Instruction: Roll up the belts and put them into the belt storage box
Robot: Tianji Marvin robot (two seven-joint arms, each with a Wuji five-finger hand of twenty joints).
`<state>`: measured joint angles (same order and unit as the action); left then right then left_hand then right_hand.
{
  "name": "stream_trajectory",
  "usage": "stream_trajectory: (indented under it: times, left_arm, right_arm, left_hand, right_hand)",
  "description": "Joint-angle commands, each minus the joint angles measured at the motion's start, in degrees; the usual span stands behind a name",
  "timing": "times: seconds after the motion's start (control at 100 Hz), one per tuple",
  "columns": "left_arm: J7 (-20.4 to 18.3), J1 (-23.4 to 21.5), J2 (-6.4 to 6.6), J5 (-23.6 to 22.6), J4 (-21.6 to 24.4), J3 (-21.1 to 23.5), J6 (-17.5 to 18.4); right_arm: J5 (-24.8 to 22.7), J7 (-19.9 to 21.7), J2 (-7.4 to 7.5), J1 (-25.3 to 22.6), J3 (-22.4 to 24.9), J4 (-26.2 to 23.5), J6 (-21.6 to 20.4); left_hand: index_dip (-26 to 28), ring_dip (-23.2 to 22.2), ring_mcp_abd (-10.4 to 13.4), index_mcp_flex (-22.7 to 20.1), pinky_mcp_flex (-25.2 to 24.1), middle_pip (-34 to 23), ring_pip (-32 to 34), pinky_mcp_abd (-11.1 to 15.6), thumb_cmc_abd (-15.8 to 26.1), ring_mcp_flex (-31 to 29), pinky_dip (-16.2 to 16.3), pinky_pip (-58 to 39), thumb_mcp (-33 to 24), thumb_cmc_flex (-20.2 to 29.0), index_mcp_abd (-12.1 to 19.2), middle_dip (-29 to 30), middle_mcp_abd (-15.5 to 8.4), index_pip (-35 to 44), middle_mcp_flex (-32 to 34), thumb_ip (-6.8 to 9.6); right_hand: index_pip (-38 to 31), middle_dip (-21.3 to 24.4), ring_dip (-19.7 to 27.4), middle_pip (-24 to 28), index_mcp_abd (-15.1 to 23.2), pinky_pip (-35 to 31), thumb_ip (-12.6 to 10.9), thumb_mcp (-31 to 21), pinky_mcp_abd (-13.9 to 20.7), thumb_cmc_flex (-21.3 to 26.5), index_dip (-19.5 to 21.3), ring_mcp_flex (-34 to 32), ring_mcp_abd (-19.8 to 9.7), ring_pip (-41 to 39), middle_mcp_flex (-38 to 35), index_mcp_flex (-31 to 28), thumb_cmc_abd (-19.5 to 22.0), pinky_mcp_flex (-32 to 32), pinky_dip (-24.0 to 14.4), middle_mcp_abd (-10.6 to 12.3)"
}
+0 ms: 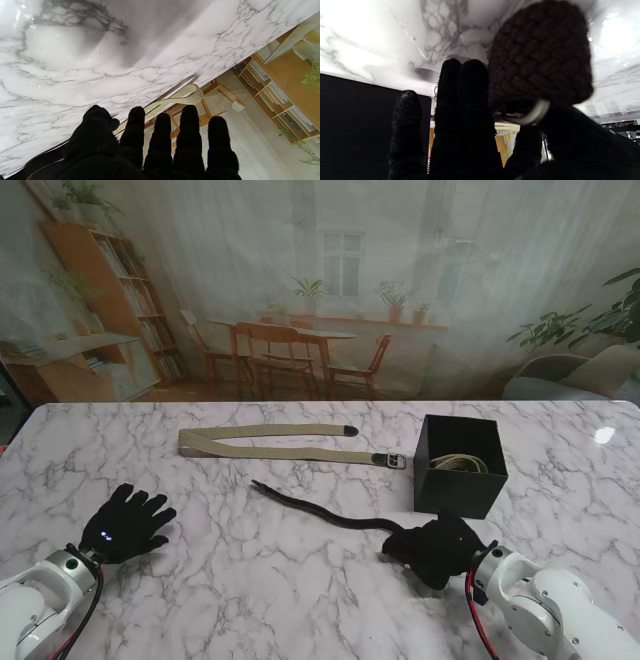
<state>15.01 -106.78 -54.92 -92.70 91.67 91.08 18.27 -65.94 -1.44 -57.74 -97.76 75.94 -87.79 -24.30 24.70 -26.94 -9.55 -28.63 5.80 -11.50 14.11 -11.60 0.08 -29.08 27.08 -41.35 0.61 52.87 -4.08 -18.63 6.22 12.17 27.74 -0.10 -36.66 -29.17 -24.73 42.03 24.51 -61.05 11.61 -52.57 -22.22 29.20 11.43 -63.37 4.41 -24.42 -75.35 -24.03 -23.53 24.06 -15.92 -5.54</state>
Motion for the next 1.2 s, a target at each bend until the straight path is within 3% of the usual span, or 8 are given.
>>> stream_trajectory:
  times: [0.0, 0.09, 0.19, 0.27, 0.37, 0.74, 1.05, 1.19]
  left_arm:
    - [-0.6, -0.1, -0.03, 0.1, -0.1, -0.2, -0.1]
    - [-0.5, -0.1, -0.02, 0.0, -0.2, -0.2, -0.2]
    - [-0.4, -0.1, -0.02, 0.0, -0.2, -0.2, -0.2]
    - [-0.4, -0.1, -0.02, 0.0, -0.2, -0.2, -0.2]
    - [-0.6, -0.1, -0.03, 0.1, -0.2, -0.3, -0.2]
    - [-0.5, -0.3, -0.08, 0.1, -0.2, -0.2, -0.5]
    - [-0.6, -0.2, -0.07, 0.1, -0.2, -0.2, -0.5]
    - [-0.5, -0.2, -0.06, 0.2, -0.3, -0.3, -0.5]
  right_arm:
    - [-0.3, 1.5, -0.01, -0.1, 0.1, -0.2, -0.7]
    - [-0.5, 1.7, 0.08, 0.0, 0.2, -0.1, -1.4]
    - [1.3, 3.7, 0.01, -0.2, 0.6, -0.5, -1.8]
    - [2.3, 6.1, 0.10, -0.5, 1.2, -1.3, -2.3]
    - [1.9, 9.0, 0.32, -1.2, 2.0, -3.1, -2.4]
    - [7.9, 21.8, 1.17, -1.6, 3.9, -7.0, -3.8]
    - [7.7, 25.6, 1.54, -1.9, 4.5, -8.4, -2.6]
    - [1.7, 21.4, 1.47, -1.4, 4.1, -7.2, -4.0]
  left_hand:
    - [0.3, -0.9, -1.1, 1.3, -0.6, -0.2, 1.1, -2.0, 3.0, 0.6, 0.7, 0.5, 0.7, 0.8, -1.9, 0.3, 1.6, -0.7, -1.9, -0.90]
    - [0.3, -0.9, -1.0, 1.3, -0.6, -0.3, 1.2, -2.1, 3.0, 0.6, 0.7, 0.4, 0.7, 0.9, -1.9, 0.3, 1.6, -0.7, -1.9, -0.90]
    - [0.3, -0.9, -1.0, 1.3, -0.6, -0.3, 1.2, -2.1, 3.1, 0.6, 0.7, 0.4, 0.7, 1.0, -1.9, 0.3, 1.6, -0.6, -1.9, -0.90]
    - [0.3, -0.9, -1.0, 1.4, -0.7, -0.3, 1.2, -2.0, 3.1, 0.6, 0.7, 0.4, 0.8, 0.9, -1.8, 0.3, 1.5, -0.6, -1.9, -0.93]
    - [0.3, -0.9, -1.0, 1.4, -0.7, -0.3, 1.2, -2.1, 3.0, 0.7, 0.7, 0.4, 1.0, 0.5, -1.9, 0.3, 1.6, -0.6, -2.0, -0.96]
    - [0.3, -0.9, -1.0, 1.4, -0.7, -0.2, 1.1, -2.0, 3.1, 0.7, 0.6, 0.4, 0.8, 0.6, -1.9, 0.3, 1.6, -0.7, -1.9, -0.91]
    - [0.3, -0.9, -1.0, 1.3, -0.7, -0.3, 1.2, -2.1, 3.1, 0.6, 0.6, 0.4, 0.7, 0.9, -1.9, 0.3, 1.6, -0.6, -1.9, -0.90]
    - [0.3, -0.9, -1.0, 1.3, -0.7, -0.3, 1.2, -2.1, 3.1, 0.6, 0.6, 0.3, 0.8, 0.9, -1.8, 0.3, 1.5, -0.6, -1.9, -0.91]
  right_hand:
    - [-3.2, -0.6, 0.9, 6.0, 4.9, 1.3, -4.7, -5.8, -3.1, 10.9, 1.6, 0.0, -3.4, 1.1, -2.9, -7.3, 6.2, -1.3, -0.4, 6.9]
    - [-6.9, 0.5, 1.5, 2.9, 2.0, 3.1, -4.5, -6.5, -2.2, 10.5, 4.3, 1.9, -4.8, 3.0, -2.4, -17.4, 5.0, -2.6, -0.5, 7.4]
    - [-18.5, 3.8, 2.4, -4.0, -11.0, 3.8, 4.3, -6.7, 0.9, 4.5, -5.4, 3.7, -7.4, 4.3, -3.0, -18.1, -4.6, -3.7, -1.6, 7.8]
    - [-10.8, 5.1, 3.6, -8.8, -18.3, 3.8, -0.4, -5.2, 0.1, -9.2, 3.3, 6.8, -7.4, 5.8, -0.1, -19.5, -3.4, -4.9, -1.7, 7.9]
    - [-3.1, 3.1, 3.4, -8.1, -22.3, 5.3, -5.6, -3.0, -1.4, -13.8, 10.9, 10.3, -5.4, 6.5, 4.0, -17.2, -0.6, -7.7, -1.5, 6.3]
    - [7.9, 12.0, 6.0, -23.7, -33.1, 9.5, -12.9, -31.9, -0.1, -9.3, 7.6, 16.6, -6.0, 10.5, 12.3, -7.3, -10.1, -11.6, -1.5, 4.6]
    - [8.8, 19.1, 8.2, -28.4, -35.0, 9.8, -18.2, -37.4, 2.0, -6.3, 8.0, 19.0, -8.3, 12.2, 19.3, 1.6, -14.1, -12.0, -1.6, 8.1]
    - [4.8, 18.3, 8.8, -25.7, -31.1, 8.1, -9.9, -34.2, 5.8, 3.4, 10.9, 16.6, -13.0, 10.6, 14.9, 0.9, -14.7, -10.1, -1.4, 15.5]
